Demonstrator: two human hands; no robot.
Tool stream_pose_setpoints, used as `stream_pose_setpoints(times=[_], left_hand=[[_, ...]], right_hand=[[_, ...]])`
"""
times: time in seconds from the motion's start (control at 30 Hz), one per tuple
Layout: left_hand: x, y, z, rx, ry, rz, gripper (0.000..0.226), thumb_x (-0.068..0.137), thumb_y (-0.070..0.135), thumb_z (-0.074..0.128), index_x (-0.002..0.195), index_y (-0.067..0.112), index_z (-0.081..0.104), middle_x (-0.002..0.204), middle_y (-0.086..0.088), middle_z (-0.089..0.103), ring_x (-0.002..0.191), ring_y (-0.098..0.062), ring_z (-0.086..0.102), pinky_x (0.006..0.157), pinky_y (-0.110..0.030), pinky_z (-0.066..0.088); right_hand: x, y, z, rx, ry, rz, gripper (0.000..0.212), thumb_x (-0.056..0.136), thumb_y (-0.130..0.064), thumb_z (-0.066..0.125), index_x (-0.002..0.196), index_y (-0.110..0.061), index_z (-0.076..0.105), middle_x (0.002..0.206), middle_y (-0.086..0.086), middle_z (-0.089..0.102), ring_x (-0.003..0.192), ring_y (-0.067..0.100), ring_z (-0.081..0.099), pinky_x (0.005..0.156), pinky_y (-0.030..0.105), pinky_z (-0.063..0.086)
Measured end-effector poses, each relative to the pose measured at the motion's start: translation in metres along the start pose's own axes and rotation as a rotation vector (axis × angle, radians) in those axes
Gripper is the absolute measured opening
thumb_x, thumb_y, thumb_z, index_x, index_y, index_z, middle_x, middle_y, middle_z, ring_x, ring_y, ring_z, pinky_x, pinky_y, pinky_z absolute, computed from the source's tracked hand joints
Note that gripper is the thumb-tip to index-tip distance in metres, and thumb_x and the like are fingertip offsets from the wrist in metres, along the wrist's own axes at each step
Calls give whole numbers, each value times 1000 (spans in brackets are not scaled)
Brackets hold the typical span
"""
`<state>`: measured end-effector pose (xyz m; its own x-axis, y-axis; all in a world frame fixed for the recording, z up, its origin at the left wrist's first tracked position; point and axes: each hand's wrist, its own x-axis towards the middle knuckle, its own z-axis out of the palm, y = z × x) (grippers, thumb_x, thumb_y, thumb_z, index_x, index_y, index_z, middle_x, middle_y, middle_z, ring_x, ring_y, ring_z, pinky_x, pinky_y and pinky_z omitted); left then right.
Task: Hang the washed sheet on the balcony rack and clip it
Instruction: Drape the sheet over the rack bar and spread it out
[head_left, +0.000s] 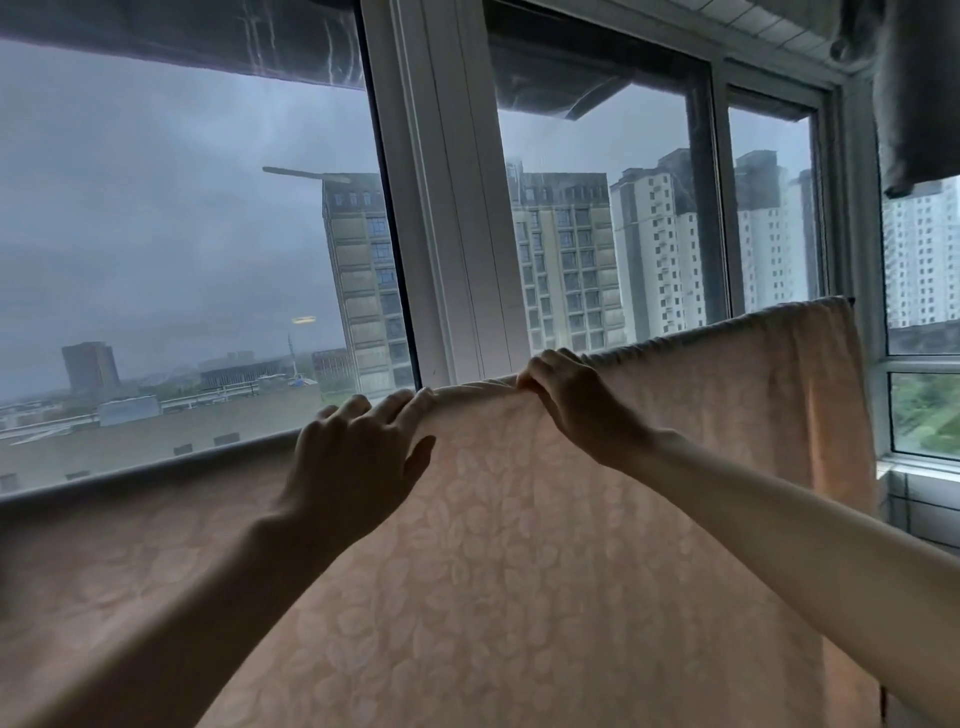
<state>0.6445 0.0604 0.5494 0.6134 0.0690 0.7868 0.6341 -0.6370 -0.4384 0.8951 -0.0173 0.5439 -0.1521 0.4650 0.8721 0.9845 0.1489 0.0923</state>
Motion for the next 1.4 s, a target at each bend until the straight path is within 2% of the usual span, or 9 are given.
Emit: stream_pose_setpoints(times=[0.2, 0.4, 0.53, 0.7, 0.8, 1.03, 1.17, 1.3, 1.4], left_hand=[[24, 18, 11, -49, 4, 19, 47, 78, 38, 74, 119, 16, 67, 104, -1, 74, 72, -26, 70, 58, -38, 56], [27, 22, 21, -47, 67, 8, 42, 85, 42, 64, 122, 23, 66, 106, 5, 73, 73, -21, 70, 57, -33, 55], [25, 21, 19, -27, 73, -8, 48, 86, 48, 42, 123, 28, 65, 106, 10, 73, 72, -18, 70, 54, -31, 52], [21, 17, 15, -28, 78, -21, 47, 86, 48, 41, 123, 30, 65, 107, 10, 72, 70, -18, 70, 53, -30, 52], [19, 17, 15, -25, 87, -21, 45, 88, 47, 42, 123, 28, 65, 105, 8, 73, 70, -19, 70, 55, -30, 53], [21, 24, 19, 16, 74, 16, 48, 89, 42, 42, 124, 19, 64, 106, 0, 73, 71, -22, 70, 58, -33, 54], [32, 37, 22, -12, 66, -2, 45, 89, 39, 42, 121, 18, 66, 104, 1, 73, 72, -22, 70, 58, -33, 54], [48, 54, 34, 2, 44, 8, 48, 88, 39, 38, 119, 15, 67, 106, -1, 72, 76, -23, 70, 61, -33, 55], [59, 69, 43, 33, 19, -20, 43, 88, 40, 49, 118, 15, 66, 101, -2, 73, 75, -23, 69, 60, -33, 54]], right_hand=[[-1, 5, 1, 13, -1, -14, 3, 91, -10, 61, 92, -12, 63, 86, 2, 63, 80, 14, 55, 73, 34, 51], [0, 26, -9, 26, 110, 132, 11, 90, -9, 62, 99, -8, 68, 93, 5, 65, 90, 20, 58, 79, 34, 50], [17, 30, -17, 73, -32, 201, 24, 91, -13, 61, 114, -9, 68, 109, 6, 68, 103, 20, 61, 90, 31, 48], [36, 30, -24, 244, -266, 266, 18, 88, -17, 66, 104, -13, 73, 102, -1, 73, 91, 2, 63, 90, 17, 49], [41, 30, -23, 218, -210, 268, 17, 87, -16, 67, 102, -12, 74, 100, -1, 73, 86, -1, 62, 82, 5, 42], [24, 44, -17, 105, 0, 176, 15, 90, -13, 64, 101, -7, 73, 96, 5, 73, 87, 13, 67, 84, 21, 50], [14, 53, -16, 115, 11, 118, 12, 90, -11, 63, 98, -8, 72, 92, 5, 71, 84, 14, 65, 80, 22, 50], [20, 54, -17, 214, -53, 206, 14, 90, -12, 63, 101, -8, 71, 96, 2, 72, 89, 11, 65, 85, 21, 51], [20, 55, -13, 220, -87, 200, 15, 92, -13, 60, 103, -10, 70, 96, 0, 71, 88, 8, 64, 83, 16, 50]])
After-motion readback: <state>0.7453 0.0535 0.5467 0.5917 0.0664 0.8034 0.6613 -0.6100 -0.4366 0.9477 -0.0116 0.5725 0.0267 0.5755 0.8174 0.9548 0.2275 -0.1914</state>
